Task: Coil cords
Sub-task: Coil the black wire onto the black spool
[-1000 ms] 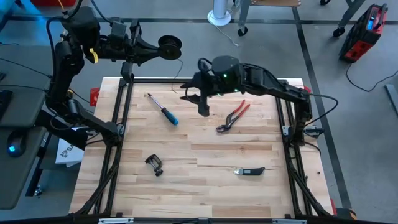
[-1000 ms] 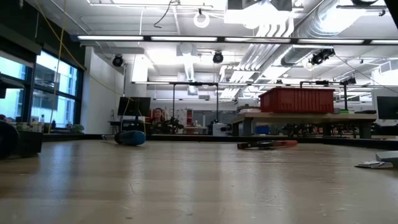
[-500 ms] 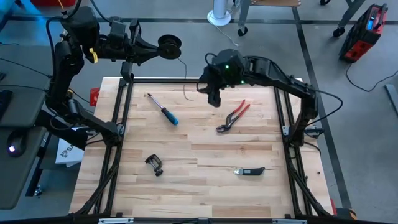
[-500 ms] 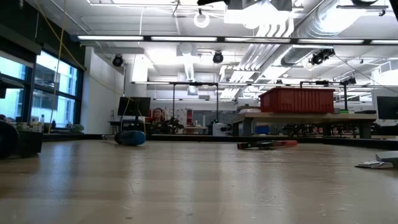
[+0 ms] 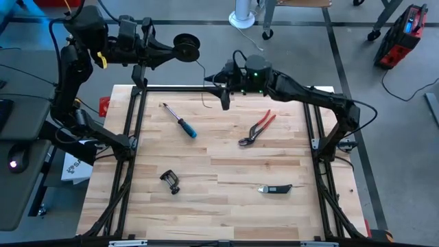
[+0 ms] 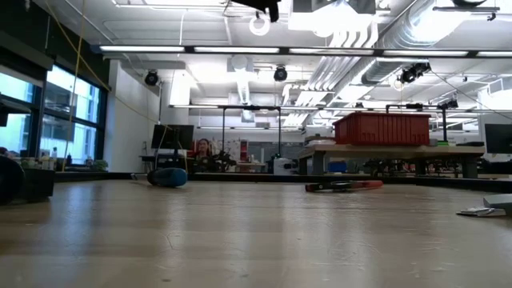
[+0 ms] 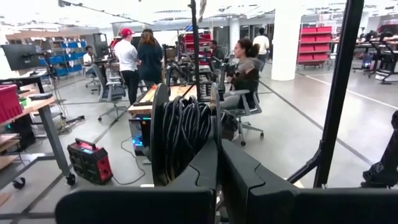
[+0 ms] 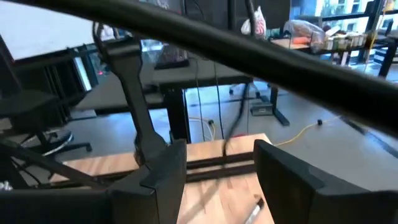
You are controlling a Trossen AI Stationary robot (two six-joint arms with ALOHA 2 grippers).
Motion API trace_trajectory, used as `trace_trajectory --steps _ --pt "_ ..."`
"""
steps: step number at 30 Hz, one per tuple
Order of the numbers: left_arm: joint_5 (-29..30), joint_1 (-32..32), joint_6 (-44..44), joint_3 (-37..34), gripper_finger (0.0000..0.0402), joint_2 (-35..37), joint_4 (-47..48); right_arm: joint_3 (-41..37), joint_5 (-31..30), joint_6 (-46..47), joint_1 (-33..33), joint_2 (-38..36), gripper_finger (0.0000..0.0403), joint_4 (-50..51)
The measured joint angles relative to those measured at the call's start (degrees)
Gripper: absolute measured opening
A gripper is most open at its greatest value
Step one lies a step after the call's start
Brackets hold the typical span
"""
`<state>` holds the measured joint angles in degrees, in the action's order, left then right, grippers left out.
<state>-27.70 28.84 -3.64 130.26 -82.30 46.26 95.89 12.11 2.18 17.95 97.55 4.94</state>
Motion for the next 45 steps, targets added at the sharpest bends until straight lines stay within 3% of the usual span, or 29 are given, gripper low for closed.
trace_trajectory --steps 30,34,39,45 --pt "0.00 -0.01 1.67 0.00 0.0001 -0.02 -0.37 2.70 -2.38 -1.14 -1.11 0.08 0.0141 -2.22" --pt "0.00 -0.01 1.70 0.00 0.0001 -0.02 -0.37 2.70 -2.54 -1.10 -1.22 0.08 0.0108 -2.17" --pt "0.00 0.00 1.71 0.00 0.0001 -0.04 -0.95 2.70 -2.91 -1.14 -2.06 0.10 0.0012 -1.70" --pt "0.49 -0.02 2.15 0.00 0.0001 -0.04 -3.02 2.72 -2.81 -0.65 -3.83 -0.01 0.0003 -0.71"
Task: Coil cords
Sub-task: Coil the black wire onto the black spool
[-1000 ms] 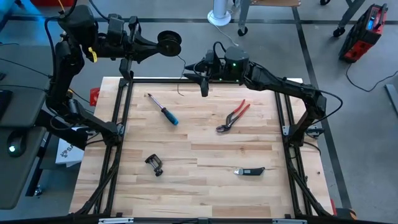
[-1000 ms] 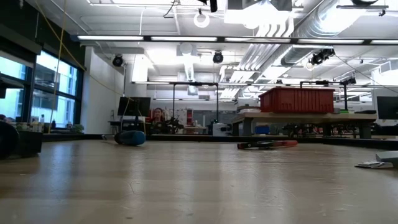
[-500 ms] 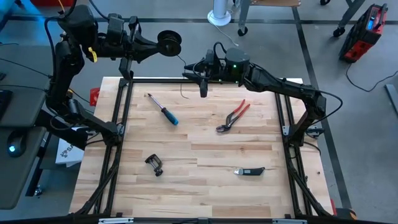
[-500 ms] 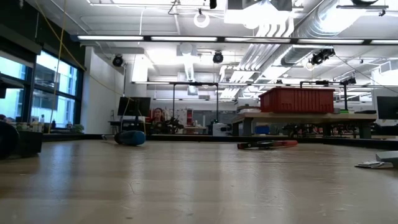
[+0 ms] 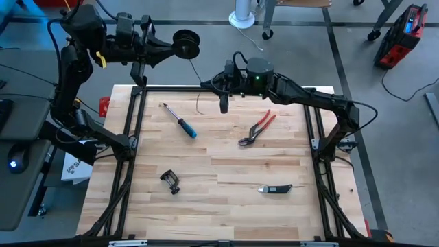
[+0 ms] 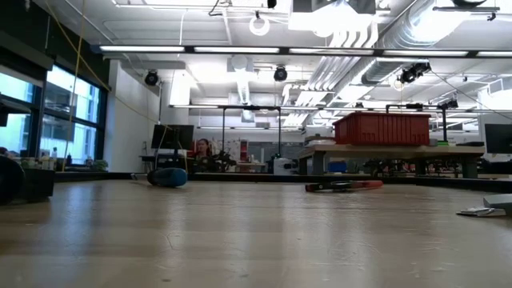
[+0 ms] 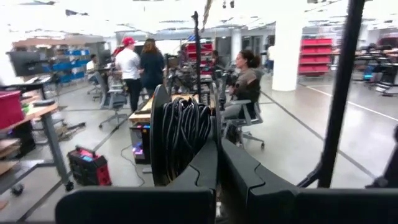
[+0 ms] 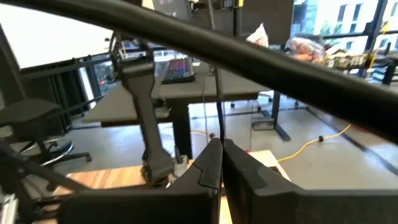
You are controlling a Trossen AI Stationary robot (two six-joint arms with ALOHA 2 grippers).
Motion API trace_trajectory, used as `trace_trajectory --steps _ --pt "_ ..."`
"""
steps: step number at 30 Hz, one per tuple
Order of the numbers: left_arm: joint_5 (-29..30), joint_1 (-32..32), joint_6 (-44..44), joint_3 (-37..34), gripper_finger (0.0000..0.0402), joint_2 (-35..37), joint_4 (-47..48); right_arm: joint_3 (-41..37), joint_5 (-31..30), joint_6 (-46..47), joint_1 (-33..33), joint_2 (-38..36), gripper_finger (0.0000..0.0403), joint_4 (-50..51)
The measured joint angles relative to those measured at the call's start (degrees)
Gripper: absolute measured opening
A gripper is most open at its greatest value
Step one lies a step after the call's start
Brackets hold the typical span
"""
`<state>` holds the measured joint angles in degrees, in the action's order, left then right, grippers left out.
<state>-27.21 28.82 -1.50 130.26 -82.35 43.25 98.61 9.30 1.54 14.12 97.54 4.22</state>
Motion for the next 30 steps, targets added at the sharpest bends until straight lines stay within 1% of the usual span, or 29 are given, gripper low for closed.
trace_trajectory --steps 3,5,9,11,16,18,23,30 --pt "3.71 0.02 1.43 0.00 0.0001 0.25 2.16 0.00 -0.02 -0.01 -1.52 -1.39 0.0002 4.11" --pt "6.18 0.04 2.40 0.00 0.0001 0.78 6.19 0.00 -0.01 -0.31 -2.73 -2.83 0.0001 6.81" --pt "8.83 0.02 4.76 0.02 0.0001 1.90 12.92 0.00 -0.24 -0.82 -4.85 -6.25 0.0001 12.10" --pt "9.68 0.02 8.55 0.02 0.0001 2.05 15.20 0.00 -1.04 -1.52 -5.95 -8.29 0.0001 14.59" --pt "9.05 0.02 18.60 0.02 0.0001 1.85 21.74 0.00 -4.72 -2.14 -8.60 -13.68 0.0000 19.60" --pt "6.86 -0.05 22.67 0.02 0.0001 1.38 23.93 0.00 -6.16 -3.00 -9.25 -15.68 0.0000 20.76" --pt "-4.56 -1.47 34.41 0.02 0.0001 -1.68 24.54 0.00 -7.82 -3.05 -9.78 -19.19 0.0000 22.11" --pt "-14.76 -4.87 40.98 0.02 0.0001 -6.74 21.15 0.00 -7.93 -3.54 -11.21 -20.55 0.0000 21.20"
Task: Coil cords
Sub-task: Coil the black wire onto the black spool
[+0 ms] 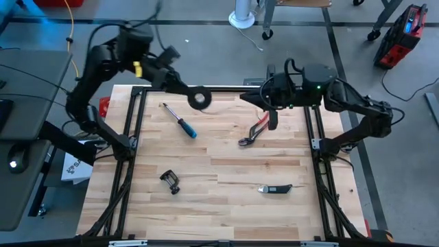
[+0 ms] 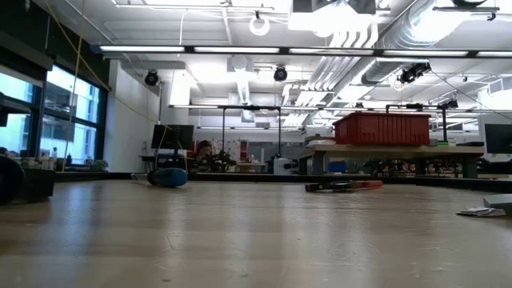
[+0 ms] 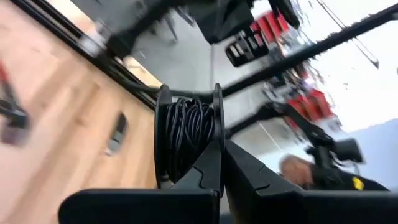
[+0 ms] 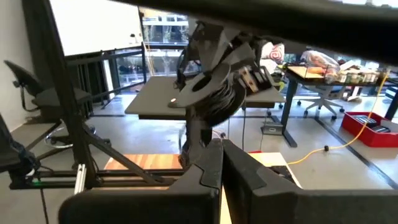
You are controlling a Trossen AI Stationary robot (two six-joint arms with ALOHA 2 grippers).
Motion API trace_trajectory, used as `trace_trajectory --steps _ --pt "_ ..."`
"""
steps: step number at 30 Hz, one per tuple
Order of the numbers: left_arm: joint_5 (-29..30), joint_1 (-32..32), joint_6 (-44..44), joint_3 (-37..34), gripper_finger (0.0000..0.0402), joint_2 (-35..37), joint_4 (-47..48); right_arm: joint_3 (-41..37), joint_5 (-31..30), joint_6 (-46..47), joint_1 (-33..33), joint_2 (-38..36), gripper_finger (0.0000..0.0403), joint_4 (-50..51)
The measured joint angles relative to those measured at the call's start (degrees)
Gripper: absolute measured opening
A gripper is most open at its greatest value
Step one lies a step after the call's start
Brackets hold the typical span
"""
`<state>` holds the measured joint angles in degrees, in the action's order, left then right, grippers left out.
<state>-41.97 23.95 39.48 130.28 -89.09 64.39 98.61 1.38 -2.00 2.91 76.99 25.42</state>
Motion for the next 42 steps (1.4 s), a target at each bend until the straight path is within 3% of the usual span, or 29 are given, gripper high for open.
trace_trajectory --steps 8,16,20,25,30,35,42 --pt "-3.24 -2.02 0.79 -0.04 0.0001 -4.86 -2.26 0.00 -2.01 -0.58 -2.45 -0.19 0.0000 -0.53" --pt "-2.30 -1.22 -7.12 -0.04 0.0001 -2.92 -10.87 0.00 -2.76 1.74 -3.47 0.25 0.0004 0.50" --pt "3.78 -1.14 -15.12 -0.04 0.0001 -0.41 -12.63 0.00 -4.68 1.31 -3.31 1.96 0.0039 0.22" --pt "10.67 -1.89 -27.76 -0.02 0.0001 2.88 -12.82 0.00 -11.31 -4.44 -3.29 5.80 0.0128 0.58" --pt "17.34 -4.37 -33.93 0.00 0.0001 5.09 -12.65 0.00 -16.26 -10.89 -2.87 9.24 0.0196 -0.24" --pt "20.83 -6.16 -35.25 0.00 0.0001 5.95 -11.57 0.00 -18.78 -11.38 -2.81 13.03 0.0207 -2.11" --pt "21.74 -7.42 -36.64 0.00 0.0001 5.89 -11.98 0.00 -10.20 -4.43 -1.66 17.11 0.0208 -10.88"
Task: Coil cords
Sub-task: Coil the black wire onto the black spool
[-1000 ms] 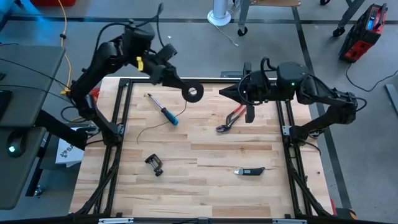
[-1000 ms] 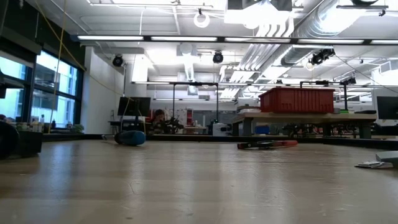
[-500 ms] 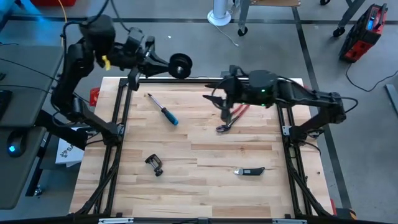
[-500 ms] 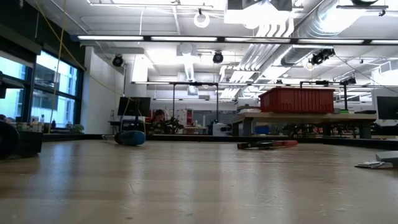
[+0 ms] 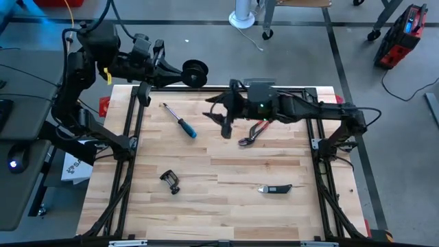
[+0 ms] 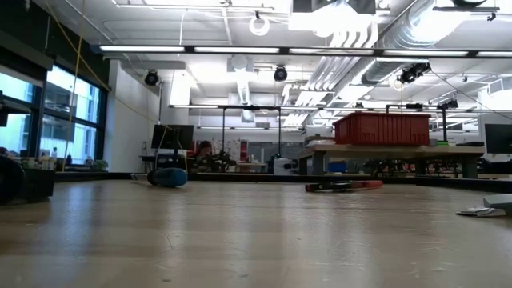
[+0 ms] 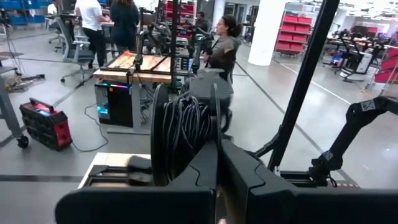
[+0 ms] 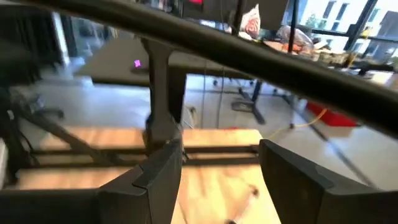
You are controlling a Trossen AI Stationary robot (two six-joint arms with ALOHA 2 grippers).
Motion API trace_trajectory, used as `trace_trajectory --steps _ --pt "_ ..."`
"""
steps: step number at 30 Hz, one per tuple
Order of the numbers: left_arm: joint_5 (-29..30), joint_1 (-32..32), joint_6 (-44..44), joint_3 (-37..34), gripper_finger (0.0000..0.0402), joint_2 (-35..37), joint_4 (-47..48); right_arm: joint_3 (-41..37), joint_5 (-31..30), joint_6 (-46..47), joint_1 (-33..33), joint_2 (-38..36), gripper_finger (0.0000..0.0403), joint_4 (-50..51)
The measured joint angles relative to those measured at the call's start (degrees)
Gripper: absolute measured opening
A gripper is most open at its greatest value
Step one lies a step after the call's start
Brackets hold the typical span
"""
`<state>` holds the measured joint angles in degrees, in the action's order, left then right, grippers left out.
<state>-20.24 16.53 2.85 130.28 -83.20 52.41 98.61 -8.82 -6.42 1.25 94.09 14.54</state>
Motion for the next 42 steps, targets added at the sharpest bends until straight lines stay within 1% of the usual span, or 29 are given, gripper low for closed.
trace_trajectory --steps 3,6,7,9,13,20,25,30,32,35,38,42 --pt "0.34 -0.48 -0.02 0.00 0.0001 0.00 -0.01 0.00 0.02 1.97 2.16 1.45 0.0208 -3.80" --pt "0.44 -1.21 -0.05 0.00 0.0001 0.00 -0.03 0.00 -3.94 0.12 3.91 2.97 0.0208 -3.27" --pt "0.42 -1.36 -0.07 0.00 0.0001 0.00 0.03 -0.01 -4.18 0.43 4.38 3.33 0.0208 -2.93" --pt "0.41 -1.67 -0.08 0.00 0.0001 0.00 0.00 -0.04 -2.89 2.10 4.95 3.46 0.0208 -2.80" --pt "0.40 -2.09 -0.10 0.00 0.0001 0.00 0.04 -0.04 2.77 4.71 4.12 2.00 0.0208 -2.71" --pt "0.77 -2.09 -1.05 0.00 0.0001 0.22 0.71 -0.04 3.42 4.83 -0.42 -1.85 0.0208 1.73" --pt "1.95 -2.07 -1.00 0.00 0.0001 0.39 0.51 0.02 -0.94 4.88 -1.65 -2.75 0.0208 3.63" --pt "1.95 -3.03 0.00 0.00 0.0001 0.39 0.33 0.02 -7.67 5.31 1.04 -1.69 0.0208 3.57" --pt "1.94 -3.57 0.01 0.00 0.0001 0.39 -0.01 0.00 -9.19 6.17 2.45 -0.92 0.0208 3.75" --pt "1.93 -3.97 -0.06 0.00 0.0001 0.39 -0.07 0.00 -6.32 7.31 4.07 -0.29 0.0208 2.92" --pt "1.97 -3.95 -0.40 0.00 0.0001 0.39 -0.05 0.00 -1.21 8.01 4.88 0.02 0.0208 0.86" --pt "1.98 -3.95 -0.96 0.00 0.0001 0.39 -0.03 0.00 4.83 9.00 5.07 1.42 0.0208 0.55"
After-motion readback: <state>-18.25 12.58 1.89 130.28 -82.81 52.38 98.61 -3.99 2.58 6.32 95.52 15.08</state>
